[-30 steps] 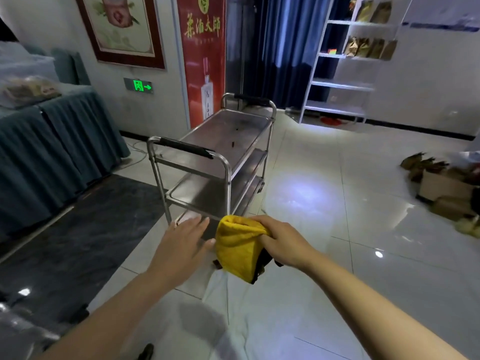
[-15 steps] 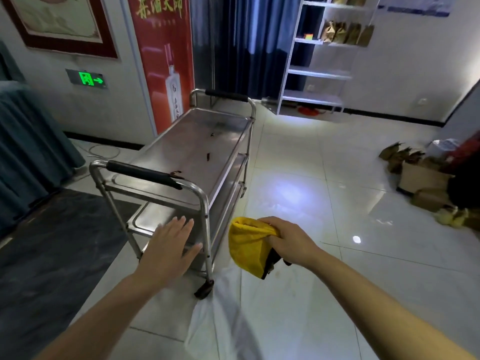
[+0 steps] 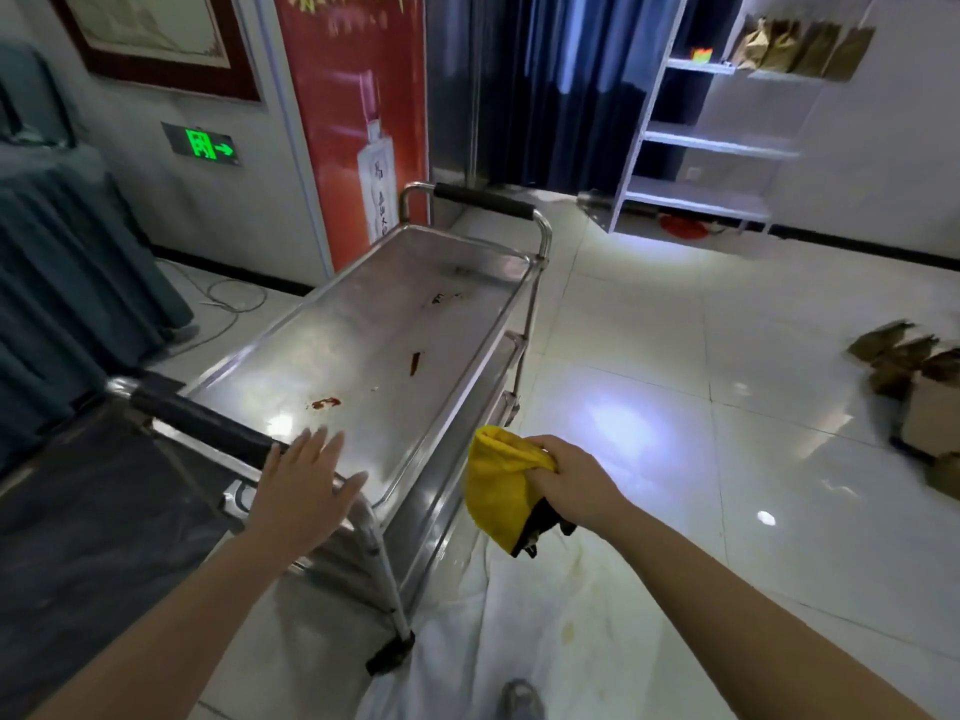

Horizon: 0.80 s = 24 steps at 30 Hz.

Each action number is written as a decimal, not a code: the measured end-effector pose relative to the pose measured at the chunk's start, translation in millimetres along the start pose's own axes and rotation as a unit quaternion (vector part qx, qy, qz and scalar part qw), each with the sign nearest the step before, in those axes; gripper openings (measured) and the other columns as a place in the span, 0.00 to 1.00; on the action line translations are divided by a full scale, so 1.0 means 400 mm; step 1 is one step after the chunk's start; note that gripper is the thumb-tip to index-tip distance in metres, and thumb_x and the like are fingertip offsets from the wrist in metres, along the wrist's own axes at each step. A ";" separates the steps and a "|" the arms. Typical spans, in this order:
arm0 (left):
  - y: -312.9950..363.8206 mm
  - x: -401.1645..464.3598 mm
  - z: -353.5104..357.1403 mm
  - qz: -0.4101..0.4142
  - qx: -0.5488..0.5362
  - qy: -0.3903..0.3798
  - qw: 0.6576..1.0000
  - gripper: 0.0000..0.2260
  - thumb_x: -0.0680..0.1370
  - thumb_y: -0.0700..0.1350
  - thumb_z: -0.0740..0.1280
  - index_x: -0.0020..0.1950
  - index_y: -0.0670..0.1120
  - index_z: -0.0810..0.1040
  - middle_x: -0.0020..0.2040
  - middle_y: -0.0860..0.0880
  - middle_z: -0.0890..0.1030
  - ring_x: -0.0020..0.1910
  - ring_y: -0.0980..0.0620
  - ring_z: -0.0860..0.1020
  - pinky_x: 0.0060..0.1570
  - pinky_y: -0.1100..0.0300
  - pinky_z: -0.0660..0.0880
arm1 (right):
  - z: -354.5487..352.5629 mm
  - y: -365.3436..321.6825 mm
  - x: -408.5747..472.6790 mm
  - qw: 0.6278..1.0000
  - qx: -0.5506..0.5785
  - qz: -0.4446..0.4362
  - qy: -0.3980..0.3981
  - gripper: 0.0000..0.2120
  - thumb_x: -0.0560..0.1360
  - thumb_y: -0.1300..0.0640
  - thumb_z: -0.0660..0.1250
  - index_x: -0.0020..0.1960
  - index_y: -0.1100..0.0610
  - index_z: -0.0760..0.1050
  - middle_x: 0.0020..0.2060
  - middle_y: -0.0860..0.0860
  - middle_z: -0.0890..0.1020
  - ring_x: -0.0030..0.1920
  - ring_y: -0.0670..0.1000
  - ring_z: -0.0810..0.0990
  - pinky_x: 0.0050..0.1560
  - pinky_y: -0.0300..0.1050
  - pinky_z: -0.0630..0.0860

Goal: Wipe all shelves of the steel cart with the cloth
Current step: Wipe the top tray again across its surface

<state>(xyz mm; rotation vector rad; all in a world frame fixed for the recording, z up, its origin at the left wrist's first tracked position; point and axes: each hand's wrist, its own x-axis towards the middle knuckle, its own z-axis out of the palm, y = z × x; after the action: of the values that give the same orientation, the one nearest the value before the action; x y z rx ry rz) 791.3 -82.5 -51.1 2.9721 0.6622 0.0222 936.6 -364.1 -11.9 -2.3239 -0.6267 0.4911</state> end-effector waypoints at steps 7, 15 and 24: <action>0.010 0.142 0.028 -0.154 0.046 -0.015 0.987 0.28 0.79 0.60 0.57 0.75 0.47 0.63 0.76 0.45 0.62 0.76 0.45 0.56 0.73 0.41 0.48 | -0.020 -0.013 0.347 0.995 -0.016 -0.070 -0.067 0.17 0.81 0.55 0.56 0.69 0.49 0.67 0.59 0.53 0.78 0.56 0.56 0.76 0.51 0.43 0.70; -0.080 0.158 0.065 -0.251 0.018 -0.038 0.967 0.30 0.77 0.62 0.58 0.75 0.49 0.62 0.78 0.45 0.57 0.78 0.45 0.47 0.73 0.41 0.42 | 0.210 -0.086 0.516 0.957 -0.046 -0.207 -0.197 0.18 0.80 0.51 0.57 0.70 0.46 0.66 0.66 0.47 0.75 0.60 0.49 0.76 0.54 0.34 0.70; -0.089 0.194 0.078 -0.309 -0.074 0.034 0.948 0.34 0.73 0.65 0.53 0.75 0.49 0.62 0.79 0.47 0.55 0.78 0.49 0.45 0.72 0.43 0.37 | 0.407 -0.001 0.544 0.811 -0.363 -0.355 -0.291 0.30 0.81 0.42 0.51 0.79 0.47 0.45 0.79 0.52 0.47 0.78 0.58 0.44 0.73 0.61 0.40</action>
<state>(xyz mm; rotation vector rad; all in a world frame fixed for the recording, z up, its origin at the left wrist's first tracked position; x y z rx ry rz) 847.7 -20.4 -86.0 2.5032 1.4904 0.1201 1032.5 -160.4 -164.2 -2.2937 -2.2039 0.6691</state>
